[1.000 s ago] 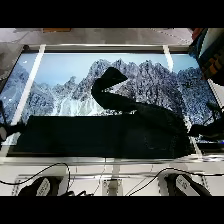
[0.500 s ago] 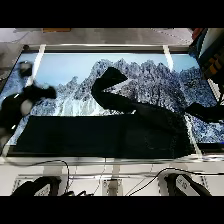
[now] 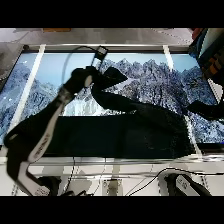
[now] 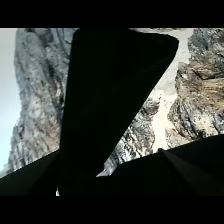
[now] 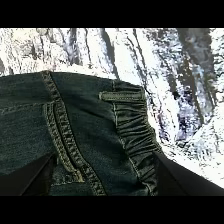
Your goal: Fold the clothes and pants, and hang the long-sleeved shirts on hangers.
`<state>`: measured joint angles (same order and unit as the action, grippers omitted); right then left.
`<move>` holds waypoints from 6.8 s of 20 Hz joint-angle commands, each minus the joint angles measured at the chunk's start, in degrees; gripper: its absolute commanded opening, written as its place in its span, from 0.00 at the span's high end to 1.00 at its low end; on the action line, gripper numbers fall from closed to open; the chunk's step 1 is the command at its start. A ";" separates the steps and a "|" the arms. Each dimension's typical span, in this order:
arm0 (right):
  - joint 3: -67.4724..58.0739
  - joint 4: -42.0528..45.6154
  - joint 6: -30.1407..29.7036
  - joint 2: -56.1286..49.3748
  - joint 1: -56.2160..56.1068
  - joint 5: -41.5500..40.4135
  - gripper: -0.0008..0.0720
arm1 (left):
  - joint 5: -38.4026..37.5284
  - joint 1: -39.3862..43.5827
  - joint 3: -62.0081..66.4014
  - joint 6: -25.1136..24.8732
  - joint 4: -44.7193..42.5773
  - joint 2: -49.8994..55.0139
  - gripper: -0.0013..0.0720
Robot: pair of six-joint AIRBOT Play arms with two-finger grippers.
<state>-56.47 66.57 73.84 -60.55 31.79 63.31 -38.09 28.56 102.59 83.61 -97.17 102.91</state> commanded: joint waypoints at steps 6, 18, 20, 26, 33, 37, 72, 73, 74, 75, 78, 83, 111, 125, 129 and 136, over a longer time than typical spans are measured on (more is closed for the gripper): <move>-0.07 0.79 0.04 0.04 -0.04 -3.54 0.07 | 5.88 0.37 12.83 -1.64 -0.39 17.79 0.02; -0.07 0.76 0.04 0.04 -0.04 -4.46 0.07 | 18.10 -1.40 12.92 -1.55 -6.91 22.88 0.96; -0.07 0.76 0.04 0.04 -0.04 -4.46 0.07 | 18.45 -1.40 12.92 -1.60 -7.45 21.42 0.96; -0.07 0.76 0.04 0.04 -0.04 -4.44 0.07 | 16.92 -2.16 12.90 0.26 -14.08 9.53 0.96; -0.07 0.72 0.26 0.04 -0.04 -4.31 0.07 | -6.84 -2.71 12.87 6.64 -11.58 12.46 0.19; -0.07 0.70 0.26 0.04 -0.04 -4.39 0.07 | -6.32 -2.71 12.90 7.08 -11.69 16.24 0.19; -0.07 1.25 0.04 0.04 -0.04 -2.75 0.33 | -52.13 -6.12 11.43 -3.89 -18.69 -4.79 0.96; -0.07 1.25 0.04 0.04 -0.04 -2.75 0.33 | -48.65 -5.68 11.43 -3.96 -15.02 -3.96 0.95; -0.07 1.25 0.04 0.04 -0.04 -2.80 0.33 | -45.55 -5.35 11.43 -3.96 -9.70 -3.17 0.96; -0.07 1.25 0.04 0.04 -0.04 -2.84 0.33 | -42.75 -4.94 11.43 -3.98 -2.56 -2.29 0.96; -0.07 1.25 0.04 0.02 -0.04 -2.95 0.33 | -36.09 -3.37 11.43 -3.96 17.03 0.59 0.93; -0.07 1.27 0.02 0.02 -0.04 -3.21 0.33 | -31.52 -1.77 11.63 -4.17 22.84 1.97 0.03; -0.02 1.75 0.04 0.02 -0.04 -7.93 0.33 | -25.07 -21.16 3.96 7.08 8.90 11.45 0.11; -0.02 1.66 0.02 0.02 -0.04 -8.00 0.33 | -22.86 -22.16 4.09 8.61 4.11 9.64 0.29; -0.02 1.62 0.04 0.02 -0.04 -8.66 0.37 | -24.74 -24.30 4.07 10.73 6.08 9.05 0.04; -0.02 1.62 0.04 0.02 -0.04 -8.83 0.37 | -24.52 -24.33 4.07 9.88 17.40 12.57 0.08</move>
<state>-56.47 68.18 73.87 -60.55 31.79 54.52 -62.57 4.27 106.63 93.71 -83.61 114.28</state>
